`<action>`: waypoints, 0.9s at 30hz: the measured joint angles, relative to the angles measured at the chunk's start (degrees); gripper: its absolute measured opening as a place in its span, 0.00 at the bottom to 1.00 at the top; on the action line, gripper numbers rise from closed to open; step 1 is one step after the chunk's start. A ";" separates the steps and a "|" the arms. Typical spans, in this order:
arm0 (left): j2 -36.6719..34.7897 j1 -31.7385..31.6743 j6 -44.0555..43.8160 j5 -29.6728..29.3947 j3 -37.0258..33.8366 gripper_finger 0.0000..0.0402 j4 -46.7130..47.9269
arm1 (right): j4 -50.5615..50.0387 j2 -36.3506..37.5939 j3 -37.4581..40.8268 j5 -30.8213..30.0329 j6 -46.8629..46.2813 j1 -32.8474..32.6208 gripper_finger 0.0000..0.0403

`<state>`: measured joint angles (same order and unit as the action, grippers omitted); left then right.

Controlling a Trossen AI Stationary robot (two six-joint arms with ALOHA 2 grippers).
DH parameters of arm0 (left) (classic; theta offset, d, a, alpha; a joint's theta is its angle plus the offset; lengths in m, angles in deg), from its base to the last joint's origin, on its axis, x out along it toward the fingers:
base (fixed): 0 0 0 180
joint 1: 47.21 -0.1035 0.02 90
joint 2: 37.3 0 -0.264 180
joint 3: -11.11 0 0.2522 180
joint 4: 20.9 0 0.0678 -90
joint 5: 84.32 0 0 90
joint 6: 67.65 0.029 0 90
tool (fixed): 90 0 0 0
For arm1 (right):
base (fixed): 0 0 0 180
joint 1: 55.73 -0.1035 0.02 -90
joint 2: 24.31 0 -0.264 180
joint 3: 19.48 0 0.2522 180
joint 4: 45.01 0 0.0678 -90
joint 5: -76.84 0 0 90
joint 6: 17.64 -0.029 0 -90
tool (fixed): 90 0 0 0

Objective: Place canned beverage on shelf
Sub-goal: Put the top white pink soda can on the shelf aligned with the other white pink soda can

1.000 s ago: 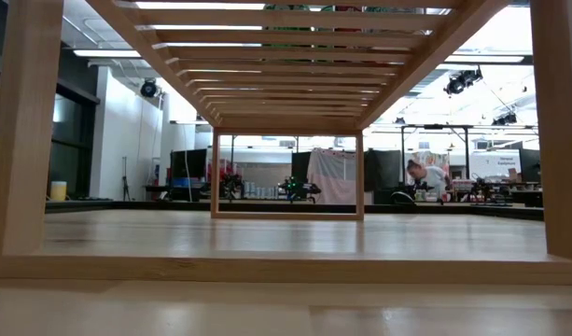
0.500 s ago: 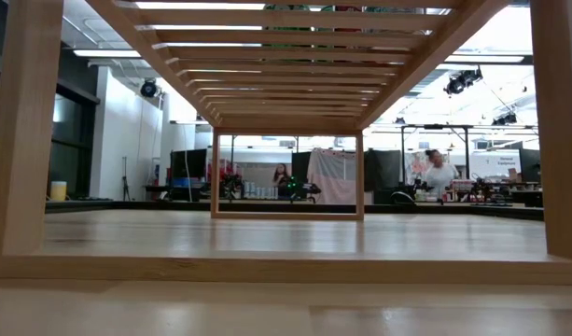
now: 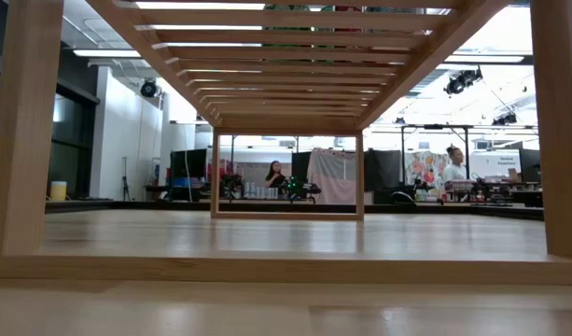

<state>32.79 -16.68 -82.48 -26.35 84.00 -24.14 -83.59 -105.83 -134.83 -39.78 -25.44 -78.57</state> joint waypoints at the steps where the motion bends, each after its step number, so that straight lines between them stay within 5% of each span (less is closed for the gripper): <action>1: 0.72 -0.35 -1.06 0.02 -2.34 0.60 -3.96 | -0.67 0.50 0.00 -1.08 0.14 -0.51 0.85; 6: 5.50 -2.99 -2.43 -0.18 -6.94 0.61 -16.03 | -1.74 1.75 0.00 -5.16 0.30 -1.94 0.85; 27: 17.29 -10.30 3.06 12.00 -0.48 0.61 -11.22 | -2.36 1.82 0.02 -6.38 0.17 -2.04 0.85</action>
<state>50.08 -26.98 -79.42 -14.35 83.53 -35.36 -85.95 -104.01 -134.80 -46.16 -25.27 -80.61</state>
